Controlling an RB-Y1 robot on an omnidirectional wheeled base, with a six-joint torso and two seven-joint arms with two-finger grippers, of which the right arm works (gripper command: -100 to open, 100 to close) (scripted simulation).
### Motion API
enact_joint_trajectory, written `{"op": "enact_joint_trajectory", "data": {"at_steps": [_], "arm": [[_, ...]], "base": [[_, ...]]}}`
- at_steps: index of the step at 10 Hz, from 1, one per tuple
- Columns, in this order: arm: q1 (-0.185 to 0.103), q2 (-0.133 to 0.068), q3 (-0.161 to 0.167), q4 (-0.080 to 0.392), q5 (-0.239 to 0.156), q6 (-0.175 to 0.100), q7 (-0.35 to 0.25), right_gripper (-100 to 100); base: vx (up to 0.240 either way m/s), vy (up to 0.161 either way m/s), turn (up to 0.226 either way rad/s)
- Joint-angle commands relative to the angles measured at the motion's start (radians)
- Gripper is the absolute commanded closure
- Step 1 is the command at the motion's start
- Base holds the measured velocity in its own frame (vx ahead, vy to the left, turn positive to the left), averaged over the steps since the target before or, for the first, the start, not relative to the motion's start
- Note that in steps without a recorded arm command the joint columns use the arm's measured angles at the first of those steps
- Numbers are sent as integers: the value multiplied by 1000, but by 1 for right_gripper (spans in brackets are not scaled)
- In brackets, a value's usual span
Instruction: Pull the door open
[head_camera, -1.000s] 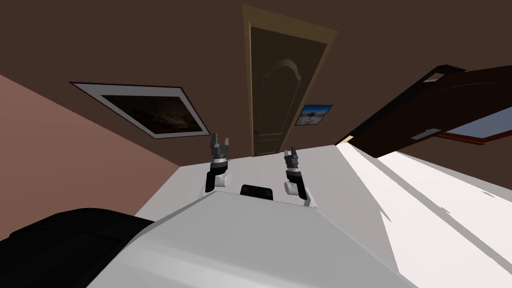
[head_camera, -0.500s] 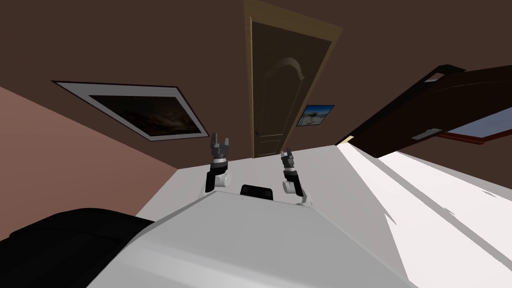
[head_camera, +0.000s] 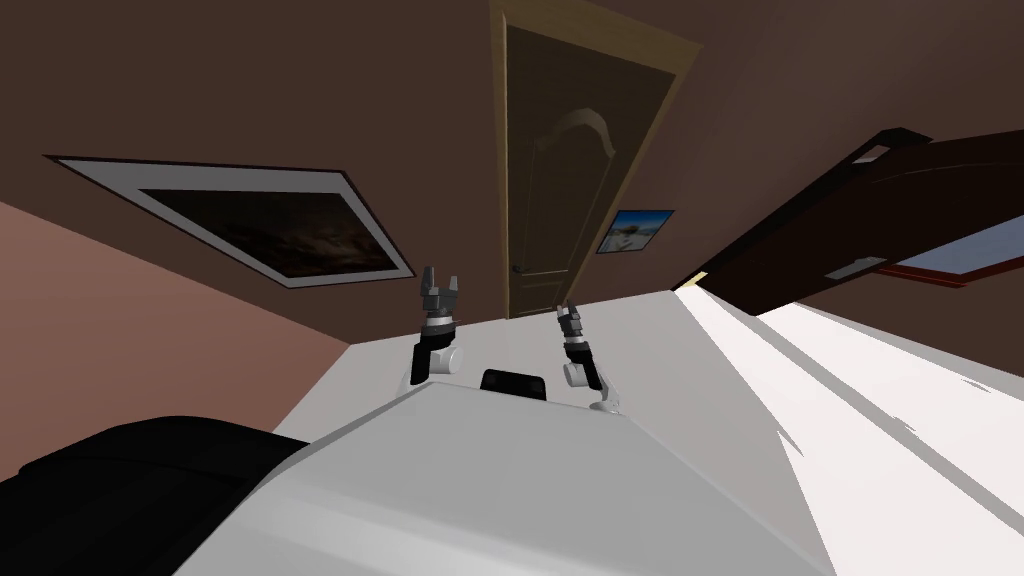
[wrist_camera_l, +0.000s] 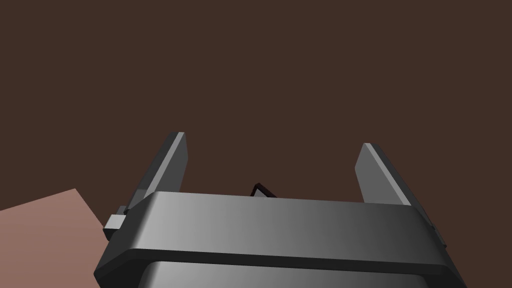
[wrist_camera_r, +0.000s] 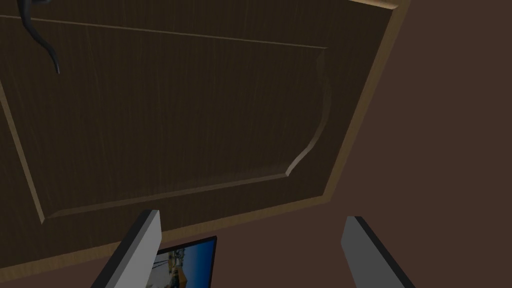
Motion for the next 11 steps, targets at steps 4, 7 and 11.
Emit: {"op": "enact_joint_trajectory", "data": {"at_steps": [4,7,11], "arm": [[-53,-38,38,122,-10,-40,-38,-100],[-88,-61,64,201,-16,-66,-61,-100],[-134,-91,97,306,-24,-101,-92,-100]], "base": [[93,84,-24],[95,76,-24],[98,71,-25]]}}
